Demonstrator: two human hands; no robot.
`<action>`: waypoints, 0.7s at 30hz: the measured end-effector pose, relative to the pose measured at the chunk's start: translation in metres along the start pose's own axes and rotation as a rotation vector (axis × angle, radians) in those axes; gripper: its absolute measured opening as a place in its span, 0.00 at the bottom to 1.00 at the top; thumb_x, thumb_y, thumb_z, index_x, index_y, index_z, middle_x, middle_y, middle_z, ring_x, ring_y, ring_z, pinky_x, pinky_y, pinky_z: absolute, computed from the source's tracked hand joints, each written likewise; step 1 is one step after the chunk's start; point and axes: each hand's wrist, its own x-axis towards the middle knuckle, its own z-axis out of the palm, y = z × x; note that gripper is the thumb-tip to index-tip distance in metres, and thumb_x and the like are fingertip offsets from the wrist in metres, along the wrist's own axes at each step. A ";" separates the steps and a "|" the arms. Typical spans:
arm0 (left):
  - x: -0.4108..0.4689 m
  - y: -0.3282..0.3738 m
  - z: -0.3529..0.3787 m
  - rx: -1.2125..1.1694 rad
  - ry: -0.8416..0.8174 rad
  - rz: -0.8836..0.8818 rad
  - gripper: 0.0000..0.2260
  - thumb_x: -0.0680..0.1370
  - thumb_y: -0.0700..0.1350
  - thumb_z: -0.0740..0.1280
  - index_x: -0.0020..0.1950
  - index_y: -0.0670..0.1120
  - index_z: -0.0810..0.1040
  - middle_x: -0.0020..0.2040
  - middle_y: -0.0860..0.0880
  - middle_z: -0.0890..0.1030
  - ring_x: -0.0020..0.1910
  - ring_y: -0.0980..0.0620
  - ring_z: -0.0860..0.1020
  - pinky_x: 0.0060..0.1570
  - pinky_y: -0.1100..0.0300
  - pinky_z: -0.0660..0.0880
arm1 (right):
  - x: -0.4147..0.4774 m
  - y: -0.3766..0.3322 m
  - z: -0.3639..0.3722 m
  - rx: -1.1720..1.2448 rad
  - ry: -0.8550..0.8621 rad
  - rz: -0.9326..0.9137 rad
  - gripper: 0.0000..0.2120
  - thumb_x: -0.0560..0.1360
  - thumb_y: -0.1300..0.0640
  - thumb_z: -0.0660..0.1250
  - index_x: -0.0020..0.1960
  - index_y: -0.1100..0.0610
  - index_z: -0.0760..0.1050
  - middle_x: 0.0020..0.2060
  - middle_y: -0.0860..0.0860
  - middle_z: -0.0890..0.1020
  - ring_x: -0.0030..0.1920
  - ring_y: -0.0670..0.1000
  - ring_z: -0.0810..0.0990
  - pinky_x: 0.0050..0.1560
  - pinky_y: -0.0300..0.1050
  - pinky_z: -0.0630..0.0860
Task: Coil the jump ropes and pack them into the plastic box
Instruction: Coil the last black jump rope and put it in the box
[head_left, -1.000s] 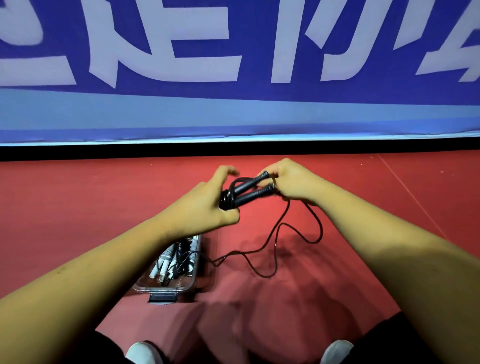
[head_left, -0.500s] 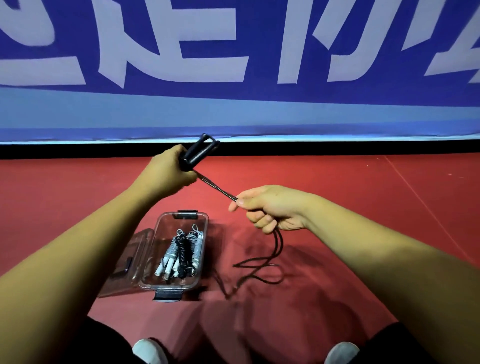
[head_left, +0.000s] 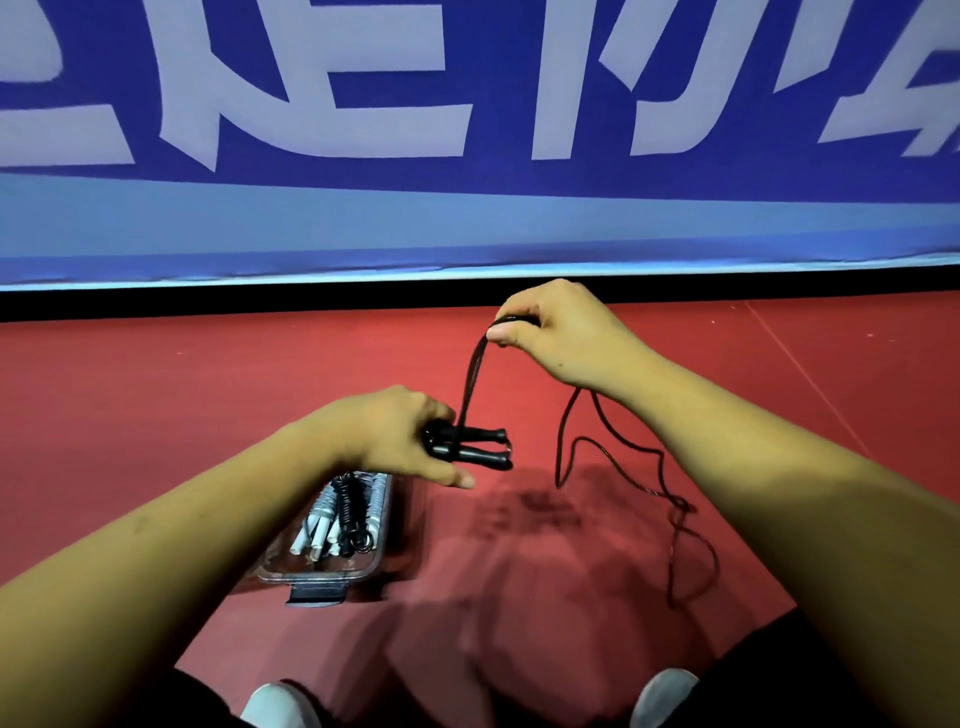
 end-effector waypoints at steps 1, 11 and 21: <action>-0.001 0.008 0.000 -0.044 0.012 0.032 0.19 0.68 0.64 0.75 0.42 0.49 0.77 0.32 0.56 0.78 0.32 0.58 0.75 0.33 0.66 0.69 | 0.001 0.005 0.000 -0.007 0.010 0.008 0.08 0.76 0.53 0.69 0.44 0.57 0.83 0.37 0.49 0.83 0.40 0.48 0.79 0.43 0.42 0.72; -0.012 0.031 -0.002 -0.293 0.246 0.214 0.10 0.74 0.46 0.73 0.52 0.48 0.75 0.31 0.55 0.76 0.28 0.59 0.71 0.32 0.65 0.66 | -0.004 0.060 0.025 0.151 -0.172 0.164 0.08 0.76 0.61 0.68 0.40 0.53 0.80 0.34 0.53 0.80 0.33 0.47 0.73 0.36 0.42 0.69; -0.004 -0.011 -0.023 -0.261 0.588 -0.091 0.11 0.70 0.44 0.73 0.49 0.52 0.76 0.35 0.54 0.78 0.35 0.55 0.76 0.35 0.59 0.68 | -0.017 0.021 0.049 0.522 -0.558 0.315 0.18 0.84 0.51 0.55 0.44 0.62 0.76 0.27 0.51 0.67 0.26 0.49 0.64 0.29 0.40 0.64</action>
